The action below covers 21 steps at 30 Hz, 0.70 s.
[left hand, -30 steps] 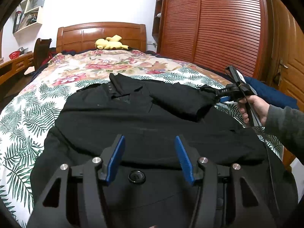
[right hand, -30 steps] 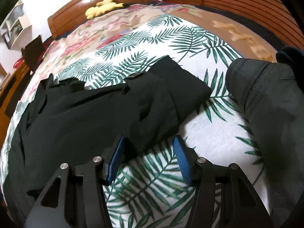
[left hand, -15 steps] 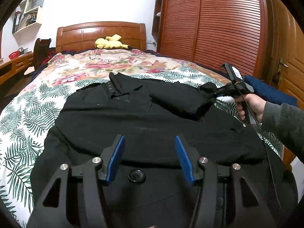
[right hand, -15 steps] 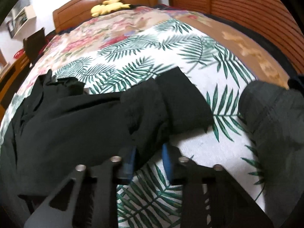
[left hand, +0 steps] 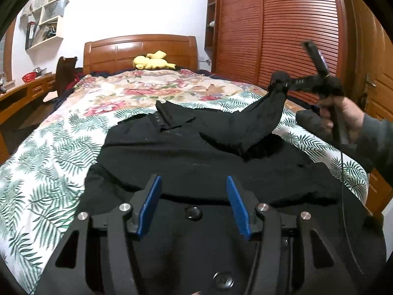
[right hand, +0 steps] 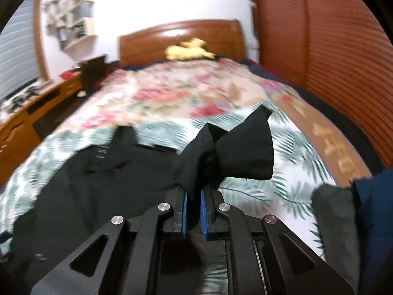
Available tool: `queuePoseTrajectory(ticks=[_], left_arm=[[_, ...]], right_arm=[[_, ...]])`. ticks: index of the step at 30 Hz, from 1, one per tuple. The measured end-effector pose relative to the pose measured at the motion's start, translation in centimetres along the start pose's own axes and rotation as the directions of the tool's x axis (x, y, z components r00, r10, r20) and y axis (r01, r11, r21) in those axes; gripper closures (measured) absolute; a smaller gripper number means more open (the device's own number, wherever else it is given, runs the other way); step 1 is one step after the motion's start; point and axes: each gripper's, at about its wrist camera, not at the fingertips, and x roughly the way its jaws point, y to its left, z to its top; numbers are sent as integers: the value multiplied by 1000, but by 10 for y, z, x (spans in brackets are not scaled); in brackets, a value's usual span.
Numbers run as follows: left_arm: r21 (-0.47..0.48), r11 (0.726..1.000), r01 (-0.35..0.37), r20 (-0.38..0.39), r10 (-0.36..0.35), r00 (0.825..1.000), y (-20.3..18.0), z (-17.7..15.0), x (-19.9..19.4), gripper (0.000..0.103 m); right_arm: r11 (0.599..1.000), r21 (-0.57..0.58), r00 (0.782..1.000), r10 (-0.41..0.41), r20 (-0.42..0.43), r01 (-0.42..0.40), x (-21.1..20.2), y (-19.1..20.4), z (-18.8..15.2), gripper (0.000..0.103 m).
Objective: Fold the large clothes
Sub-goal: 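Grasp the folded sleeve cuff with the right gripper and lift it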
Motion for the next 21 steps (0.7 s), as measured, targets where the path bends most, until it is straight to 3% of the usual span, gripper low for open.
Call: queuePoseTrajectory(ticks=[7,14,16,18,21], left_arm=[[-1,999,-38,12,38,999,9,-4,-21,49],[-16,998,-60,40,61,997,19,-5,-40,49],[-21,998,-67,42,68,997,23,-6,-44,49],[-26,997,-74,46,75,996,27,-6,-47,49],[-33,996,-83,51,85,995,33,-6,-52,49]], right_arm=[[979,-106,984,176,23,-172,-44,82,6,97],[948,-224,972,233,1,-227,-70,144,-7,96],[941,-257,975,224,-14,-220,-74,154,-16,91],[932,-284,973,227,-30,-226,-79,160,-23,73],[931,-283,972,228,-51,-233,-88,162,-37,54]])
